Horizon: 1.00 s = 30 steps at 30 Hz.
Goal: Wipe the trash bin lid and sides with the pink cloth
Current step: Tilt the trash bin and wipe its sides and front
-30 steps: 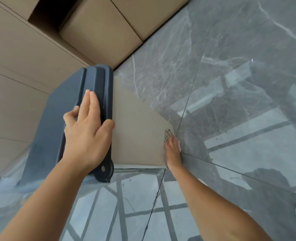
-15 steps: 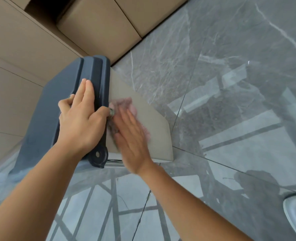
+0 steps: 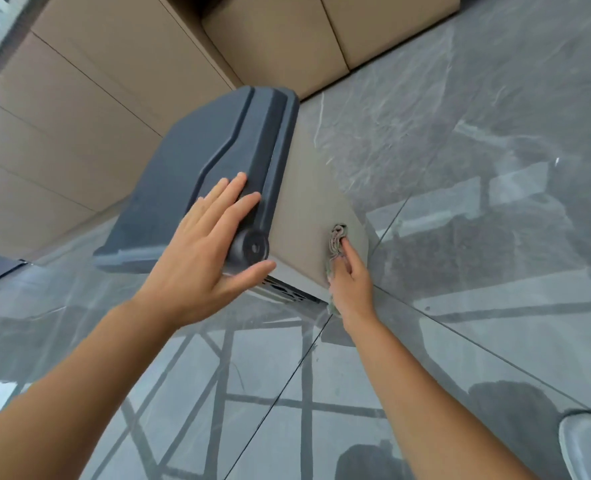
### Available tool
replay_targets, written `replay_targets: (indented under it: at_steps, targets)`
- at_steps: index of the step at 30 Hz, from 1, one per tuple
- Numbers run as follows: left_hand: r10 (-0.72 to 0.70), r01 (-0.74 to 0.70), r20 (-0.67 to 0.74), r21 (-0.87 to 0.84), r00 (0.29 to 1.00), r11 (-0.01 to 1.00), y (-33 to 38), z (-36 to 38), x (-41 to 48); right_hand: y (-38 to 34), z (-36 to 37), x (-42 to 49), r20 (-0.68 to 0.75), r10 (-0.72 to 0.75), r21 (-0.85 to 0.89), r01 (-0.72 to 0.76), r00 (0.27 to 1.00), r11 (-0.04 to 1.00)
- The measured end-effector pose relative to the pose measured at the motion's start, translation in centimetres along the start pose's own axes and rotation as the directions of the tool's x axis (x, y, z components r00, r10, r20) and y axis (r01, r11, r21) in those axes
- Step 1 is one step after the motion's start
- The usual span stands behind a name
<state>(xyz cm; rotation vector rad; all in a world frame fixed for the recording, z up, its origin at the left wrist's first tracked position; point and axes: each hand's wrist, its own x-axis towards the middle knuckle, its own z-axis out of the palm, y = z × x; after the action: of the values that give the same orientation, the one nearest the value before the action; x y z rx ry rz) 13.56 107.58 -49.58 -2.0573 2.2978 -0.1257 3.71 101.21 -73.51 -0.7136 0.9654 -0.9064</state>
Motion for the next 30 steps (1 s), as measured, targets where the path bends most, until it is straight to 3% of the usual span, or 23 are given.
replay_targets:
  at_steps: [2, 4, 8, 12, 15, 19, 23, 30]
  targets:
    - [-0.026, 0.025, 0.042, 0.024, 0.999, 0.999, 0.0, -0.1, 0.5, -0.5, -1.2, -1.0, -0.011, 0.126, 0.246, -0.119, 0.992, 0.962]
    - [-0.055, 0.054, 0.053, 0.018, 0.997, 0.998, 0.8, -0.1, 2.0, -1.4, -2.6, -1.6, 0.066, 0.223, 0.463, -0.228, 0.973, 0.856]
    - [-0.141, 0.141, -0.002, 0.014, 0.99, 0.99, 3.1, 0.4, 6.7, -3.4, -5.6, -1.3, 0.146, 0.277, 0.628, -0.306, 0.95, 0.715]
    - [-0.25, 0.254, -0.051, 0.127, 0.967, 0.959, 5.3, 1.1, 13.9, -4.9, -7.6, -1.4, 0.176, 0.275, 0.653, -0.321, 0.945, 0.686]
    - [-0.317, 0.316, -0.002, 0.115, 0.948, 0.942, 6.4, 0.9, 18.7, -5.7, -7.8, -1.5, 0.2, 0.319, 0.594, -0.373, 0.927, 0.713]
    - [-0.16, 0.16, 0.015, -0.033, 0.987, 0.987, 3.5, -1.2, 18.9, -7.2, -7.8, -0.2, 0.158, 0.328, 0.631, -0.351, 0.931, 0.692]
    - [-0.198, 0.188, 0.099, 0.096, 0.975, 0.977, -0.9, -1.8, 14.5, -9.1, -7.5, 0.5, 0.17, 0.289, 0.652, -0.328, 0.942, 0.684]
    - [-0.246, 0.246, 0.025, -0.005, 0.969, 0.969, -1.0, -0.5, 15.4, -10.8, -8.9, 2.9, -0.104, 0.268, 0.726, -0.111, 0.958, 0.679]
